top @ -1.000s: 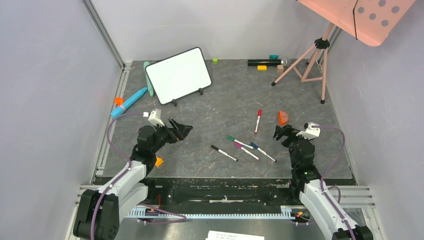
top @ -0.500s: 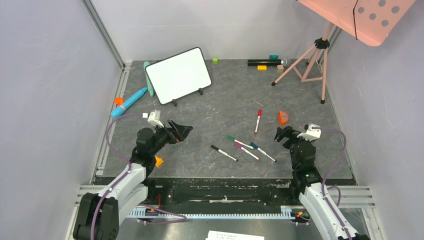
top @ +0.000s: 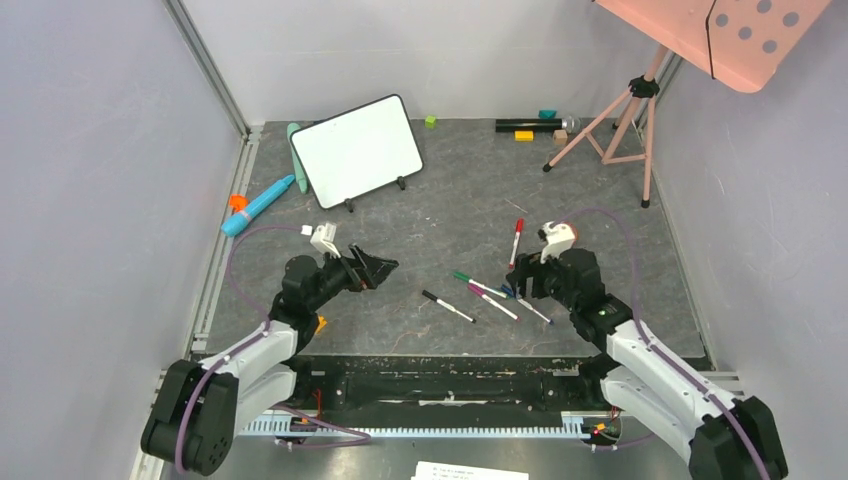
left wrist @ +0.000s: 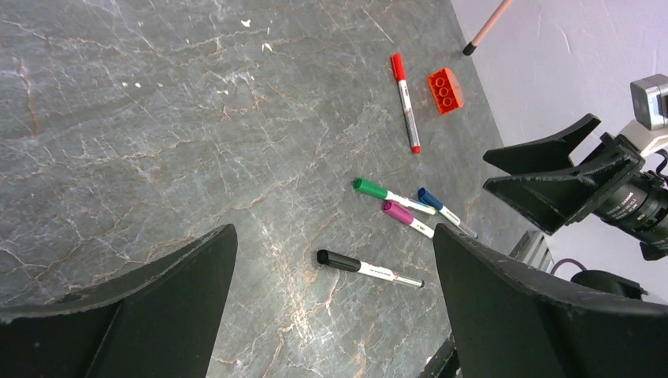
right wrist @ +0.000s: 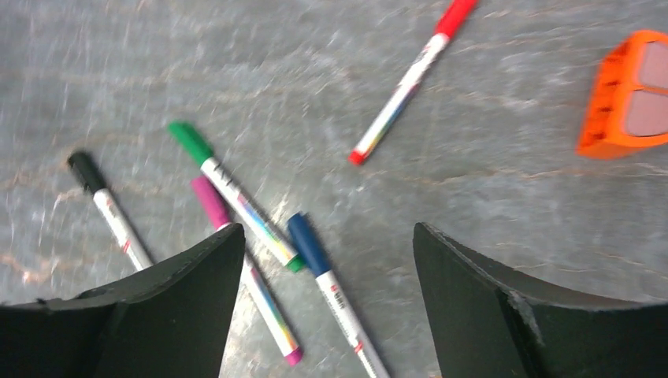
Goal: Write a sentence on the whiteboard
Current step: Open the whiteboard marker at the center of the board.
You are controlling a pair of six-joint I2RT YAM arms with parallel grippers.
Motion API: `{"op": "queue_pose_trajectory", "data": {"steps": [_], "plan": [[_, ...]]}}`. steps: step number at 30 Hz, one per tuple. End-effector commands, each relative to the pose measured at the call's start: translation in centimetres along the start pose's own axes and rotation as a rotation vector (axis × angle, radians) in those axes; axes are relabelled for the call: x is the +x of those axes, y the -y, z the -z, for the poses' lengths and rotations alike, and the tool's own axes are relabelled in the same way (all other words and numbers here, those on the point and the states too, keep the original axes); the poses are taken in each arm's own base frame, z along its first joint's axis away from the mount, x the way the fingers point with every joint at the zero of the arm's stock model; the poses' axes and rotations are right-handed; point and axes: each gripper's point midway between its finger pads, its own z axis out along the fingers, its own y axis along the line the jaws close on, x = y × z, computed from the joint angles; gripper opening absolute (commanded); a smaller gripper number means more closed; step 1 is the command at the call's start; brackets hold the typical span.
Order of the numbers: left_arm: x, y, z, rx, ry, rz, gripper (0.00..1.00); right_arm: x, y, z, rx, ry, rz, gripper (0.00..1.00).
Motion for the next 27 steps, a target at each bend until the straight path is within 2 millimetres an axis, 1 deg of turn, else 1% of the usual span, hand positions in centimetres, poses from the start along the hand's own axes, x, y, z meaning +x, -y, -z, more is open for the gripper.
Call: {"op": "queue_pose_trajectory", "data": {"steps": [1, 3, 6, 9, 11, 14, 16, 25, 27], "plan": [[-1.0, 1.7, -0.5, 0.074, 0.017, -0.062, 1.0, 1.5, -3.0, 0.4, -0.114, -0.113, 0.128, 0.77], [-0.9, 2.0, -0.6, 0.088, 0.015, -0.068, 1.0, 2.2, -4.8, 0.4, -0.177, -0.151, 0.184, 0.7], [-0.7, 2.5, -0.6, 0.109, 0.017, -0.079, 1.0, 2.7, -6.4, 0.2, -0.219, -0.187, 0.233, 0.61], [-0.6, 2.7, -0.6, 0.116, 0.014, -0.086, 1.0, 2.9, -7.6, -0.1, -0.242, -0.212, 0.27, 0.5], [-0.5, 2.7, -0.7, 0.116, 0.01, -0.087, 1.0, 2.8, -7.7, -0.5, -0.216, -0.217, 0.289, 0.46], [-0.4, 2.9, -0.9, 0.121, 0.0, -0.085, 1.0, 2.1, -7.0, -1.2, -0.147, -0.218, 0.311, 0.34], [-0.3, 2.9, -0.9, 0.121, -0.004, -0.085, 1.0, 2.1, -6.8, -1.7, -0.124, -0.244, 0.333, 0.29], [-0.4, 3.0, -0.8, 0.123, 0.001, -0.093, 1.0, 2.9, -6.8, -3.2, -0.106, -0.3, 0.388, 0.28], [-0.4, 3.0, -0.9, 0.122, 0.0, -0.094, 1.0, 3.2, -6.5, -3.5, -0.091, -0.313, 0.401, 0.28]]}}
